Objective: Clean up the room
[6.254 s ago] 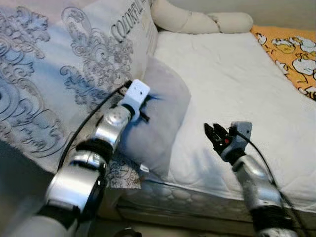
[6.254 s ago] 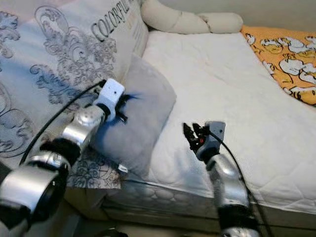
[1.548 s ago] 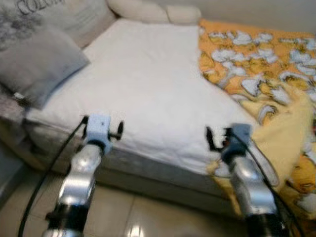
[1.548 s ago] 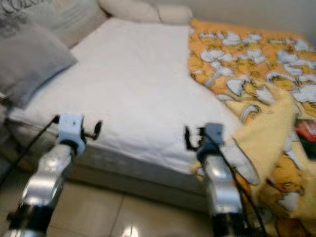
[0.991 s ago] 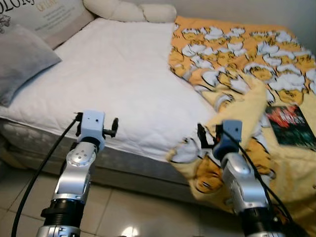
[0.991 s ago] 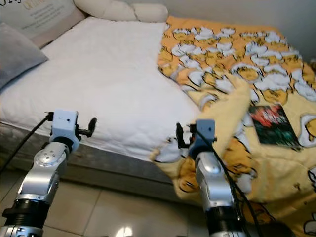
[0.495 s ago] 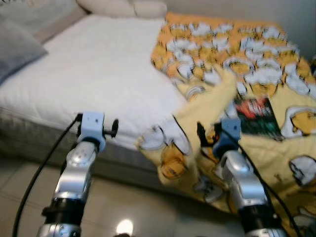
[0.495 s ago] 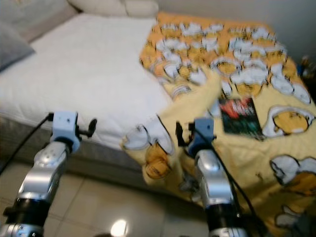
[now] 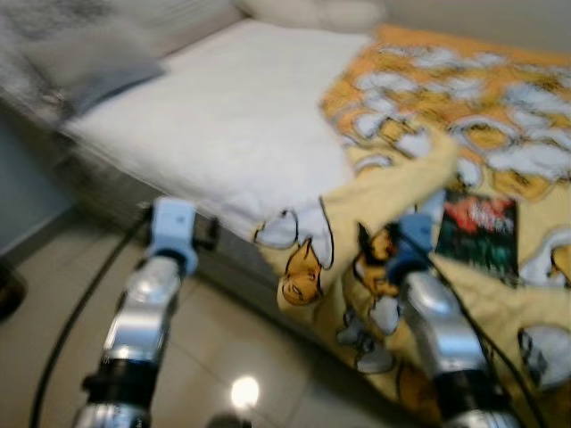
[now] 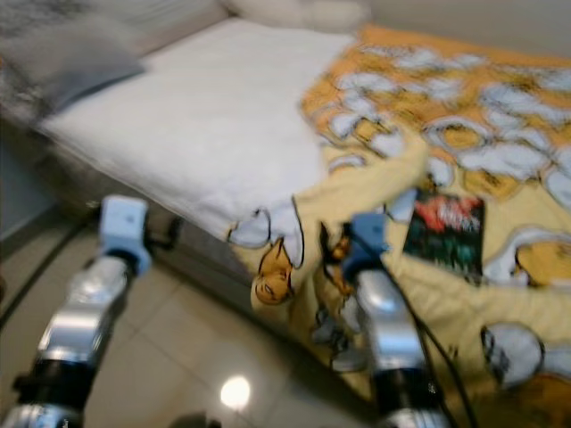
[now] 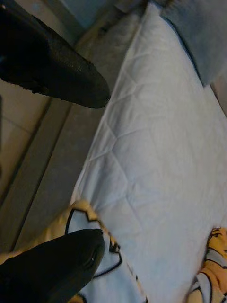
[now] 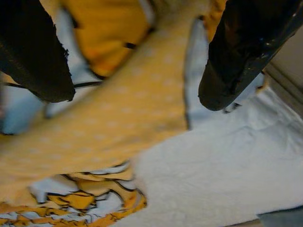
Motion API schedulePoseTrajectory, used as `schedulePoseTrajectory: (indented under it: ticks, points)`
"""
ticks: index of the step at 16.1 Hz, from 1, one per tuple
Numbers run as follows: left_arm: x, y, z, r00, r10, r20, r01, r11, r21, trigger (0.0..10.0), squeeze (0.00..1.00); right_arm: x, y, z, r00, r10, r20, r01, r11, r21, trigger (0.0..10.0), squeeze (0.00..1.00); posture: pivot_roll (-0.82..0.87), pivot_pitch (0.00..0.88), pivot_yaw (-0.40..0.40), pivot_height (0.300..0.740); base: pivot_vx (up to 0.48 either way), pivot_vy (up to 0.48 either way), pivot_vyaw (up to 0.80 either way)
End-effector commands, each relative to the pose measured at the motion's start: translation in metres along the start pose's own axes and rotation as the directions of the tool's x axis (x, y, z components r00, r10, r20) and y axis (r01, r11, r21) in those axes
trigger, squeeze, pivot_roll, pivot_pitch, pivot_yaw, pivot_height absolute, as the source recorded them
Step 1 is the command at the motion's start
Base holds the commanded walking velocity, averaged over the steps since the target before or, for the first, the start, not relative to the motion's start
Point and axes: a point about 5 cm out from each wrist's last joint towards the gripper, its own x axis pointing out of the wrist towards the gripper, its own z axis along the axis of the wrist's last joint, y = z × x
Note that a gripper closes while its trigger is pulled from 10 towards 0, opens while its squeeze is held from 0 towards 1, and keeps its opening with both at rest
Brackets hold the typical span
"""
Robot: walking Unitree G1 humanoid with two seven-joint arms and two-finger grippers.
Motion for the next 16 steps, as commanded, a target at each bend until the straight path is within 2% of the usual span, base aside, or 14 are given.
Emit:
schedulePoseTrajectory:
  ticks: [1,3,7,12,13,16]
  points:
    - [0.000,0.004,0.002,1.000,0.004,0.003,-0.004,1.000,0.005,10.0,0.53,0.001,0.003,0.003,1.000,0.007,0.008,-0.007,1.000,0.010,10.0,0.00,-0.05,0.000,0.030,0.740,0.000,-0.416,0.80]
    - [0.000,0.004,0.001,1.000,0.003,0.002,-0.003,1.000,0.005,10.0,0.53,0.001,0.004,0.003,1.000,0.014,0.010,-0.014,1.000,0.015,10.0,0.00,-0.05,0.000,0.030,0.740,0.000,-0.416,0.80]
    - [0.000,0.003,0.001,1.000,0.001,0.002,-0.001,1.000,0.007,10.0,0.53,0.001,0.011,-0.001,0.998,0.067,-0.008,-0.067,0.998,0.003,10.0,0.00,-0.05,0.000,0.029,0.740,0.000,-0.415,0.00]
    - [0.001,0.003,0.002,1.000,-0.002,0.004,0.002,1.000,0.012,10.0,0.53,0.001,0.012,-0.002,0.997,0.070,-0.014,-0.070,0.998,-0.002,10.0,0.00,-0.05,0.000,0.030,0.740,0.000,-0.416,0.51]
    - [0.001,0.003,0.002,1.000,-0.002,0.004,0.002,1.000,0.013,10.0,0.53,0.000,0.011,-0.003,0.998,0.059,-0.017,-0.059,0.998,0.016,10.0,0.00,-0.05,0.000,0.031,0.740,0.000,-0.416,0.00]
    - [0.000,0.003,0.001,1.000,-0.006,0.005,0.006,1.000,0.015,10.0,0.53,0.000,0.016,-0.004,0.993,0.113,-0.024,-0.113,0.994,-0.003,10.0,0.00,-0.05,0.000,0.031,0.740,0.000,-0.414,0.00]
